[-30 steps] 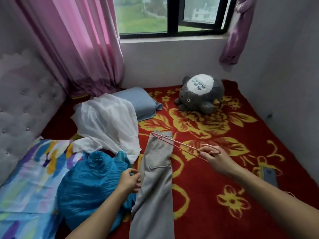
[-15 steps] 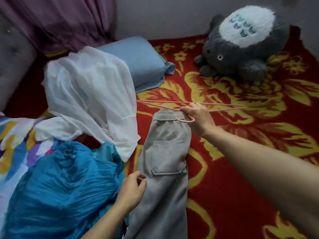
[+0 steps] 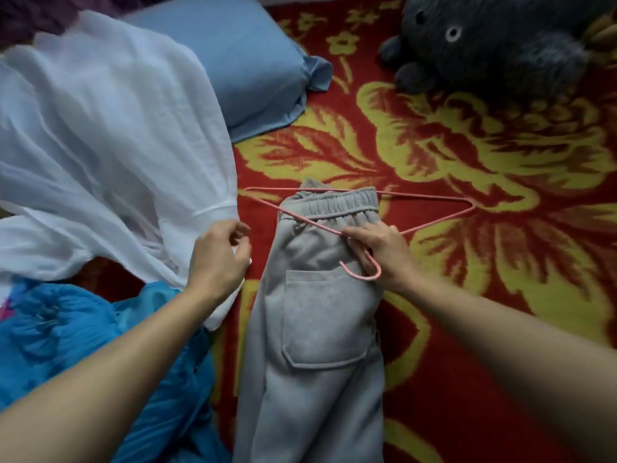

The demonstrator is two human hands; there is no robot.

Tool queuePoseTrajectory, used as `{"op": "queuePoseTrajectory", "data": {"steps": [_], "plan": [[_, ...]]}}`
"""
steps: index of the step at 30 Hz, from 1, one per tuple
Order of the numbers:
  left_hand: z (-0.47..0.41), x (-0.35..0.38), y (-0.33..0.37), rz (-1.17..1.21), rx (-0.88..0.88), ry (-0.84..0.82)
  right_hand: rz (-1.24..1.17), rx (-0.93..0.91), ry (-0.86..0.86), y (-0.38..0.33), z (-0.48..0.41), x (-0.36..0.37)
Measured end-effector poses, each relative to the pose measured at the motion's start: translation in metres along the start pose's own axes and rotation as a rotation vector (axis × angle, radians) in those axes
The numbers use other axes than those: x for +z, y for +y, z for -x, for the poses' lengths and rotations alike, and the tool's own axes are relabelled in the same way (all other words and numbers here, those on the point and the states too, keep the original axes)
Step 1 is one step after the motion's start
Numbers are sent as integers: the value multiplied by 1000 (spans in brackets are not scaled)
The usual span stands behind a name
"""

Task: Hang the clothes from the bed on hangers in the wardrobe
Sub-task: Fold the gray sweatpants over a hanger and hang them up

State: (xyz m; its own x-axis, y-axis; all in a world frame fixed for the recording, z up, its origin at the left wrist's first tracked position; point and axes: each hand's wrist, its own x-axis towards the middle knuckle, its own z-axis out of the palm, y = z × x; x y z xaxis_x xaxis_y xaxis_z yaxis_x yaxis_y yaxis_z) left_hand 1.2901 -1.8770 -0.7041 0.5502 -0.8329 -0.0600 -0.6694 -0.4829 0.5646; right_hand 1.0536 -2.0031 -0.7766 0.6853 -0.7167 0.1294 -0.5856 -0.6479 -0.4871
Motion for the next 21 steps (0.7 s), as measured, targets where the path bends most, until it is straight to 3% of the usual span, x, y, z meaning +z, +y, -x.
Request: {"op": "queuePoseTrajectory", "data": {"steps": [2, 5, 9, 11, 17, 21], "plan": [[-35, 8, 19, -17, 107, -9, 15, -30, 4, 5, 11, 2], [-78, 33, 46, -113, 180, -156, 98, -109, 64, 13, 7, 8], [-106, 72, 56, -283, 61, -393, 124, -146, 112, 19, -3, 19], [-115, 85, 53, -318, -4, -414, 110, -146, 116, 21, 5, 26], [-119, 94, 50, -212, -133, -391, 93, -117, 136, 22, 11, 35], [-108, 70, 57, 38, -153, -595, 64, -146, 96, 22, 20, 27]]}}
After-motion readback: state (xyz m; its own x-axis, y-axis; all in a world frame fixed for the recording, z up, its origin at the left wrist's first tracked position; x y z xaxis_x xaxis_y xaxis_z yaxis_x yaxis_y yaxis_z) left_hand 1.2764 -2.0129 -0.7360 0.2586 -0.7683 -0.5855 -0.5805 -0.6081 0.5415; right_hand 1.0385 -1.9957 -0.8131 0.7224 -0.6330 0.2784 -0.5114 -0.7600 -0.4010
